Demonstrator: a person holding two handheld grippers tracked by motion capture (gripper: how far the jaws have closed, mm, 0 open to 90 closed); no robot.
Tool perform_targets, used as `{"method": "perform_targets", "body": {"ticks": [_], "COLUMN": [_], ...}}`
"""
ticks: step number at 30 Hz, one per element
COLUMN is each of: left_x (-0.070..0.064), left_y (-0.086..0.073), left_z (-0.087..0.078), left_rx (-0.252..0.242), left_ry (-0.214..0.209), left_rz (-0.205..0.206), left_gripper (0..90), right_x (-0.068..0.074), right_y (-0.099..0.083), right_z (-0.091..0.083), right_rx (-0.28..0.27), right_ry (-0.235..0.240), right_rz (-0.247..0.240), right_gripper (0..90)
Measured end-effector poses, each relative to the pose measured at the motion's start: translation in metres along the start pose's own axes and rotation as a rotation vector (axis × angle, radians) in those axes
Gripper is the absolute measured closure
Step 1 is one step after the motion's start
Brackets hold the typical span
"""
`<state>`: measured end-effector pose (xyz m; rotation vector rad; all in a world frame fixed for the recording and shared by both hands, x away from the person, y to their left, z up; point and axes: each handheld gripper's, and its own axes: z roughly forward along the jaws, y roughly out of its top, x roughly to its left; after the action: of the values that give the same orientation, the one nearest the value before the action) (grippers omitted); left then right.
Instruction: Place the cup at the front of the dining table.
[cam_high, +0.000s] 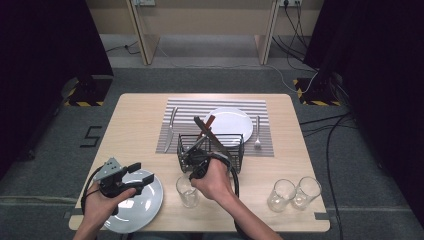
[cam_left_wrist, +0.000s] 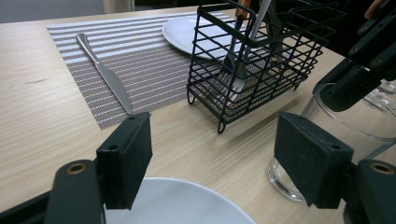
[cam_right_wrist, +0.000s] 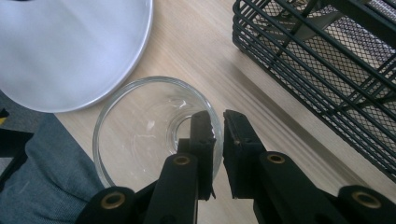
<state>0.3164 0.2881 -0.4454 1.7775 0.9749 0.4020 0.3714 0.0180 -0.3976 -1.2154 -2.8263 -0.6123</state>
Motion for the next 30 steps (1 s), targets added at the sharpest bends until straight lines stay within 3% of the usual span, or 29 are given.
{"method": "perform_targets", "body": {"ticks": [6, 10, 15, 20, 27, 30], "left_x": [-0.001, -0.003, -0.006, -0.007, -0.008, -0.009], "left_y": [0.000, 0.000, 0.000, 0.000, 0.000, 0.001], "left_z": [0.000, 0.002, 0.004, 0.004, 0.004, 0.005], "left_rx": [0.002, 0.004, 0.009, 0.004, 0.006, 0.005], "left_ry": [-0.002, -0.007, -0.014, -0.021, -0.022, -0.024], "left_rz": [0.005, 0.009, 0.012, 0.003, 0.004, 0.006], "left_gripper": [27.3, 27.3, 27.3, 27.3, 27.3, 27.4], "right_x": [-0.006, -0.014, -0.025, -0.048, -0.082, -0.091], "right_y": [-0.007, -0.016, -0.028, -0.041, -0.060, -0.067], "right_z": [-0.015, -0.032, -0.049, -0.059, -0.069, -0.072], "right_rx": [-0.051, -0.123, -0.212, -0.278, -0.366, -0.379], "right_ry": [0.036, 0.058, 0.067, 0.049, -0.016, -0.028], "right_rz": [0.027, 0.060, 0.113, 0.192, 0.312, 0.343], "right_gripper": [69.2, 58.8, 56.1, 55.0, 54.6, 54.5]}}
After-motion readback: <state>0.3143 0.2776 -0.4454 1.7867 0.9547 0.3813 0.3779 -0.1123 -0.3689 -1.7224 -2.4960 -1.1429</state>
